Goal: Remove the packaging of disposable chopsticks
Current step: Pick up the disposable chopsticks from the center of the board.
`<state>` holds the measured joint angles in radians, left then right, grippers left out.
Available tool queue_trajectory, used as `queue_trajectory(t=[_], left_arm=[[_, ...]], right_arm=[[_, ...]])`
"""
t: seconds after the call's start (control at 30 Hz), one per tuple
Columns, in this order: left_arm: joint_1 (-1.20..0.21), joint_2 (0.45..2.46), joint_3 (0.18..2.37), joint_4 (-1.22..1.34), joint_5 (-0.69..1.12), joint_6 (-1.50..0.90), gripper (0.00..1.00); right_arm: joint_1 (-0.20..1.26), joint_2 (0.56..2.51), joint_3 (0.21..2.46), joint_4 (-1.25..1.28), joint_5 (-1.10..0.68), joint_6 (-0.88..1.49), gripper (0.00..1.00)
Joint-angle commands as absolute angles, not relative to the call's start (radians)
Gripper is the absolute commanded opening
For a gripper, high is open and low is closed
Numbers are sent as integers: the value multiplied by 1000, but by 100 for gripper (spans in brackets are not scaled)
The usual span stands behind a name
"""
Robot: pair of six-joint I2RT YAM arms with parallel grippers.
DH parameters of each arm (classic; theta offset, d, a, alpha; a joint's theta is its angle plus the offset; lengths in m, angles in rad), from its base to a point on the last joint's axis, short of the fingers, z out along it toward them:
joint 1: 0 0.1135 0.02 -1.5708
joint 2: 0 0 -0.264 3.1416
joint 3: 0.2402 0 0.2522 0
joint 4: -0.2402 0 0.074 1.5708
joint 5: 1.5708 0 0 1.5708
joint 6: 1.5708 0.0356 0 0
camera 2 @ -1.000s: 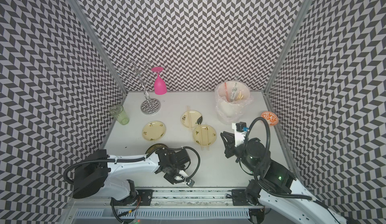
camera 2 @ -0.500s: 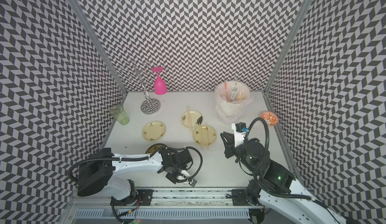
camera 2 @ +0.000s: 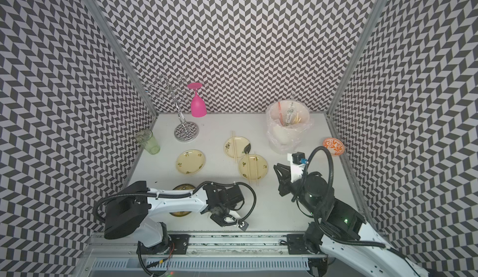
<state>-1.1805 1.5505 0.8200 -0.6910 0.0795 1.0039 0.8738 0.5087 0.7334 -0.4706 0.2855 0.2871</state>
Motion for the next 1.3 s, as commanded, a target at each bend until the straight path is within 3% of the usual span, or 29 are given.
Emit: queue_trajectory(t=[0.0, 0.63, 0.9, 1.27], left_arm=[[-1187, 1578, 842, -657, 54, 1011, 15], [-1191, 1562, 888, -566, 23, 1019, 0], [-1188, 1500, 910, -589, 29, 1005, 0], [-1117, 1266, 907, -496, 52, 887, 0]], right_arm=[[873, 493, 720, -430, 307, 274, 15], [873, 488, 706, -425, 327, 279, 15], [873, 497, 706, -422, 328, 281, 15], [873, 528, 725, -348, 227, 255, 15]])
